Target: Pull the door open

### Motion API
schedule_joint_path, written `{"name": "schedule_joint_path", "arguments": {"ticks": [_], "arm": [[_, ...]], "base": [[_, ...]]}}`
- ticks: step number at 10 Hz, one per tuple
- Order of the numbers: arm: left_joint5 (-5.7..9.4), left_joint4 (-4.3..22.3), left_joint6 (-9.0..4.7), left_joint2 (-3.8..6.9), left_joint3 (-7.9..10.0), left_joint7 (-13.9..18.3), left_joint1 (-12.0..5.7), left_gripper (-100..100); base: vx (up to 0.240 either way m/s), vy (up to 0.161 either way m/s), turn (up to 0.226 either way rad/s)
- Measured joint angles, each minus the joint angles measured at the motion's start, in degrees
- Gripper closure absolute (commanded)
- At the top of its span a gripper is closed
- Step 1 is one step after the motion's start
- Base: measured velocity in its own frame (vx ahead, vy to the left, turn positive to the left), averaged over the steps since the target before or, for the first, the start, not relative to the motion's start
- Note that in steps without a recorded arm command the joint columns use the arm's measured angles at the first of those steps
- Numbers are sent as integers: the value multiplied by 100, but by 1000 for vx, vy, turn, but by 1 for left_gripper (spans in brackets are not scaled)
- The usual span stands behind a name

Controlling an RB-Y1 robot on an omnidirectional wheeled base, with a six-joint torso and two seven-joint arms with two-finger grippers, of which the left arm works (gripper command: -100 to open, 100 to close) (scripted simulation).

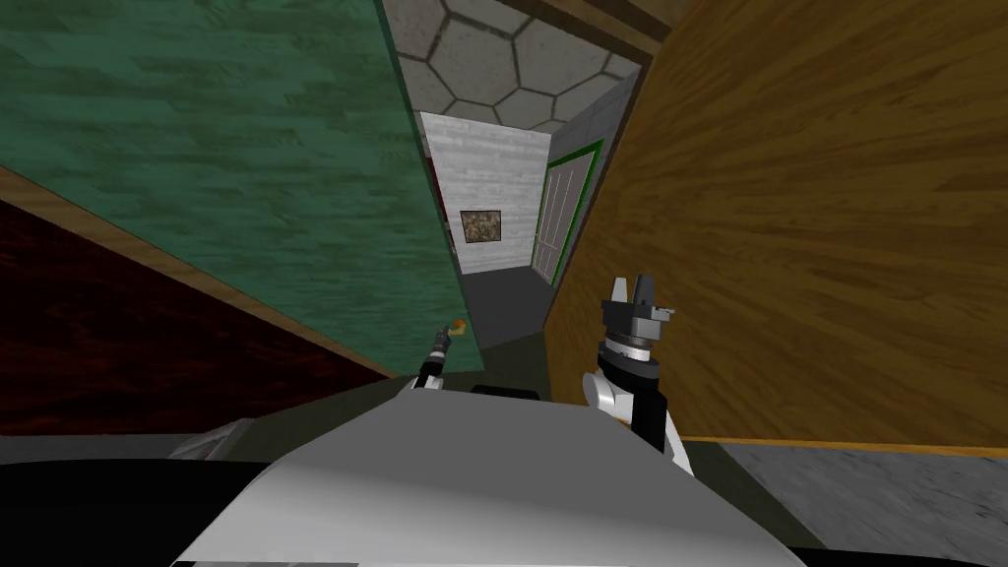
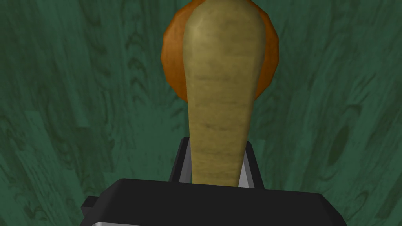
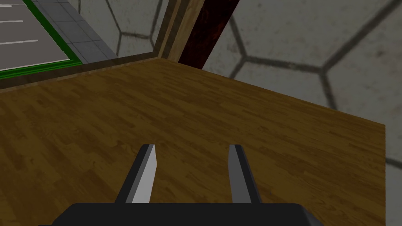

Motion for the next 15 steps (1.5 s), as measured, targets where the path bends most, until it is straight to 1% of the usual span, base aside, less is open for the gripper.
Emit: {"name": "schedule_joint_path", "arguments": {"ticks": [1,2,3,4,5,6,7,8,9,10,11,13,14,15], "arm": [[7,-104,-2,68,-5,67,112,100],[7,-81,-34,116,-25,129,184,100],[9,90,-145,158,-38,186,175,100],[22,202,-256,250,-43,275,198,100],[40,185,-309,363,-42,384,291,100],[50,197,-376,451,-49,479,347,100],[58,275,-473,527,-56,562,358,100],[73,414,-605,622,-57,656,353,100],[91,478,-709,730,-57,760,392,100],[105,458,-780,828,-63,861,492,100],[117,501,-870,928,-75,969,558,100],[135,671,-1055,1091,-96,1150,607,100],[143,699,-1065,1112,-83,1169,624,100],[139,786,-1155,1173,-93,1207,636,100]], "base": [[-168,20,-171],[-135,2,-118],[-167,4,-237],[-160,-4,-329],[-120,-26,-173],[-98,-36,-92],[-98,-37,-148],[-115,-44,-186],[-92,-65,-138],[-85,-58,-91],[-76,-58,-51],[-46,-44,8],[-113,20,-164],[-193,60,-190]]}}
